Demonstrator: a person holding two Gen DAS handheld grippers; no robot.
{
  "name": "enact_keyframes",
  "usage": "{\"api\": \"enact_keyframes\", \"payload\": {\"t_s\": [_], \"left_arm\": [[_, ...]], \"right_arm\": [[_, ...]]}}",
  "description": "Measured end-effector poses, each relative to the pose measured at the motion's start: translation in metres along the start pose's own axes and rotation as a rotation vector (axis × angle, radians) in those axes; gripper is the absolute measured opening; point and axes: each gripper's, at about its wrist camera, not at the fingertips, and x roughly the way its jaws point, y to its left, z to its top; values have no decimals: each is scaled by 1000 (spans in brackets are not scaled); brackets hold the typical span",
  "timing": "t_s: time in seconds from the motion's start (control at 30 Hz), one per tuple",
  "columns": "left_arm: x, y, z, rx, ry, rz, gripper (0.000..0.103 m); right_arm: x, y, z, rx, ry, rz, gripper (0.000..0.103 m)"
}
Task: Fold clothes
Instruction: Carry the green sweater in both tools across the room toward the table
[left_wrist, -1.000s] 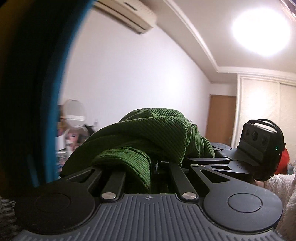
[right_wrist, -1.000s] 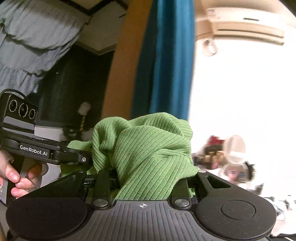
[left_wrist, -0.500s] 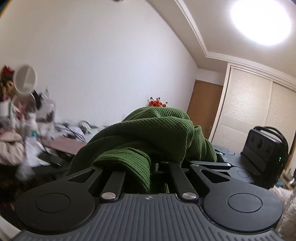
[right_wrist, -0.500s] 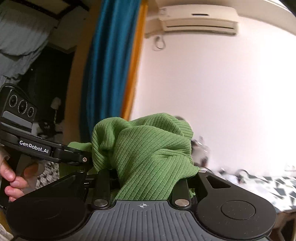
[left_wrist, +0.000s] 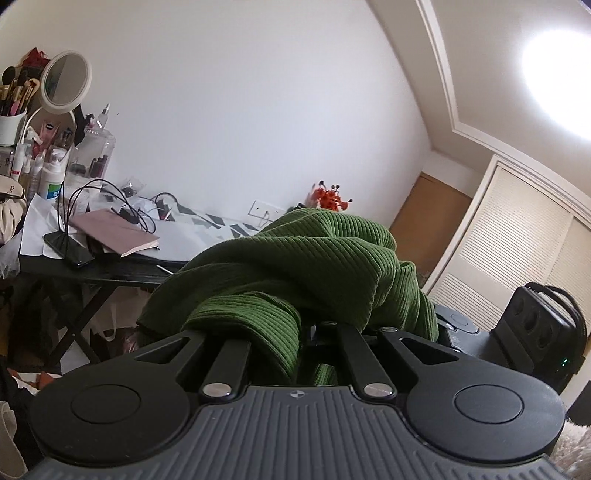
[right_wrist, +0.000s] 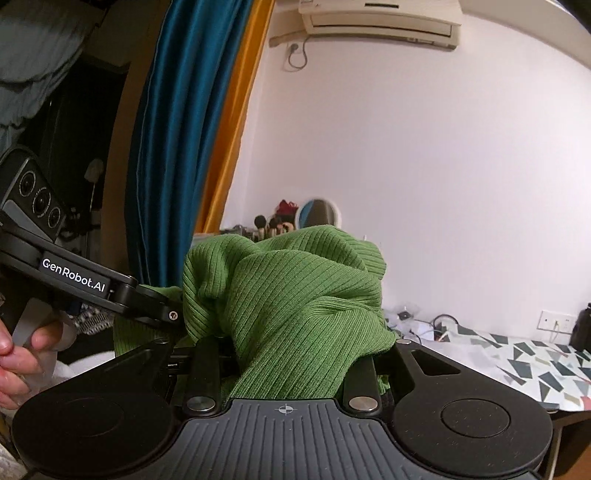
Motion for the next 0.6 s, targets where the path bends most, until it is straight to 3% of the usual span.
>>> {"api": "enact_keyframes", "payload": {"t_s": [0.17, 0.6], "left_arm": [[6, 7, 10, 9, 0, -7, 4], [20, 37, 34, 38, 37, -25, 4]], "right_arm": [[14, 1, 11, -58, 15, -6, 26], [50, 12, 22, -33, 20, -36, 26]]}}
